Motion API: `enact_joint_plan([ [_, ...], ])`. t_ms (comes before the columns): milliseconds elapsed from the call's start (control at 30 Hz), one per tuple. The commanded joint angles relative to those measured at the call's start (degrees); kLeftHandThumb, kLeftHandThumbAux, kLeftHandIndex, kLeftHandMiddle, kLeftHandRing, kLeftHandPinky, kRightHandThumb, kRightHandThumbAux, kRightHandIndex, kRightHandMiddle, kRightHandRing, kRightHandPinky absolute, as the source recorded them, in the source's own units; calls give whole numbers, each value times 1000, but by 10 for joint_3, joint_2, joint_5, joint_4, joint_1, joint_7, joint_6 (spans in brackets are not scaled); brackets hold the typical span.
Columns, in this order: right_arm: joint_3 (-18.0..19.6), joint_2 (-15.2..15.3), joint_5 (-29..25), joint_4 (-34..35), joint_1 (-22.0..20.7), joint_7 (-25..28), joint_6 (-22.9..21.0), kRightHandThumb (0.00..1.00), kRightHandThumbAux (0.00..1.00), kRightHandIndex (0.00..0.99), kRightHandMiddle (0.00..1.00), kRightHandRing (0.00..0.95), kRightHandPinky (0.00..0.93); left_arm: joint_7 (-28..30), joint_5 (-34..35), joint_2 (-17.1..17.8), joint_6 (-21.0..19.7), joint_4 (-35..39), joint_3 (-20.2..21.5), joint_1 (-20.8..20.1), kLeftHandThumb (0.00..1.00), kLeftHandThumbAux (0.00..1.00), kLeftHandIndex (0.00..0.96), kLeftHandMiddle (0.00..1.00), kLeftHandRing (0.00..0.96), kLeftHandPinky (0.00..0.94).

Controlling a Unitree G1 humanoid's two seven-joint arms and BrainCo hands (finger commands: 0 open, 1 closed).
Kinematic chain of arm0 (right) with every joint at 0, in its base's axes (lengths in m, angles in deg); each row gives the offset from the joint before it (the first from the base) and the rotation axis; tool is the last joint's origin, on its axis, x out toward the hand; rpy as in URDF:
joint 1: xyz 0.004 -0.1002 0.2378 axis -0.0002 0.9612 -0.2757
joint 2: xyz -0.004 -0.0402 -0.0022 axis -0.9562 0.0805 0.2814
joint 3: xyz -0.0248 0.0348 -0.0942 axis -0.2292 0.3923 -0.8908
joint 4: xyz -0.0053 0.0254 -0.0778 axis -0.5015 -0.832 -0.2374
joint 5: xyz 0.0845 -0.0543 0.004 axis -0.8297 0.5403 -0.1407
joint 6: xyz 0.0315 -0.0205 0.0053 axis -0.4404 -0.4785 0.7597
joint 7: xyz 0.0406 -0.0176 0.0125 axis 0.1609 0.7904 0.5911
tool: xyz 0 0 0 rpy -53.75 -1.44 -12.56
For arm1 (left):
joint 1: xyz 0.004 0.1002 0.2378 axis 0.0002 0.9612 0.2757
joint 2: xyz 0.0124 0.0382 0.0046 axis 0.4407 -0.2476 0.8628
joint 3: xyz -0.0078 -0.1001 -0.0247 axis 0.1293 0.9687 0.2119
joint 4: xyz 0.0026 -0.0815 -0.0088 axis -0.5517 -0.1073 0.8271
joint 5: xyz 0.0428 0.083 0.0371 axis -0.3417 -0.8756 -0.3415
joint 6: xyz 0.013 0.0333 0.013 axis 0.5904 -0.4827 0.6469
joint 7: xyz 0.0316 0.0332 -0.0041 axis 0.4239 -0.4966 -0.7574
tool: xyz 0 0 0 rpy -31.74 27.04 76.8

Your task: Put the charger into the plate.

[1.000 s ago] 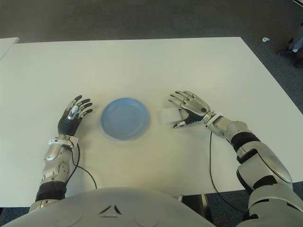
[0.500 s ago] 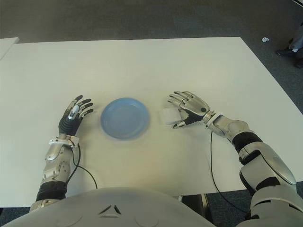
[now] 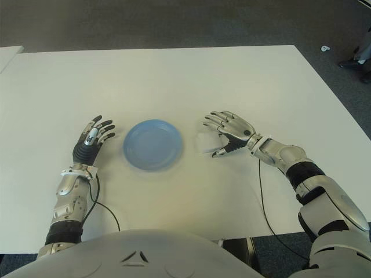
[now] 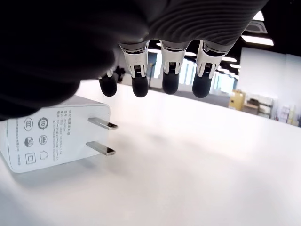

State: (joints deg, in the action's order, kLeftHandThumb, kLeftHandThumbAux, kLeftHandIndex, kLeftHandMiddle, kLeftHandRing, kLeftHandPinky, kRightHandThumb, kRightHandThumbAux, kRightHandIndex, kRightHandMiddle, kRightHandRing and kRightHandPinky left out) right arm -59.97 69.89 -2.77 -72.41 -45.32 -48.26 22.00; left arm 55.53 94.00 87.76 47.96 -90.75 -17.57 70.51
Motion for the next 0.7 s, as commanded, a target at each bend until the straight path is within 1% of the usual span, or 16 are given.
enact_joint_plan([
  [33, 6, 18, -5, 19, 20, 55, 5, 269, 361, 0, 0, 0, 0, -1, -4, -5, -7, -8, -3, -3, 0, 476, 138, 253, 265, 271],
  [133, 16, 29, -23, 53, 22, 109, 13, 271, 366, 0, 0, 0, 0, -2, -7, -5, -6, -8, -3, -3, 0, 475, 137, 252, 264, 271],
  [367, 27, 36, -32, 76, 23, 173, 20, 282, 380, 0, 0, 0, 0, -1, -8, -7, -4, -8, -5, -4, 0, 472, 139, 258, 268, 277],
  [700, 42, 41, -34, 98, 25, 218, 23, 312, 404, 0, 0, 0, 0, -3, -9, -10, -5, -5, -6, -4, 0, 466, 144, 263, 273, 281],
])
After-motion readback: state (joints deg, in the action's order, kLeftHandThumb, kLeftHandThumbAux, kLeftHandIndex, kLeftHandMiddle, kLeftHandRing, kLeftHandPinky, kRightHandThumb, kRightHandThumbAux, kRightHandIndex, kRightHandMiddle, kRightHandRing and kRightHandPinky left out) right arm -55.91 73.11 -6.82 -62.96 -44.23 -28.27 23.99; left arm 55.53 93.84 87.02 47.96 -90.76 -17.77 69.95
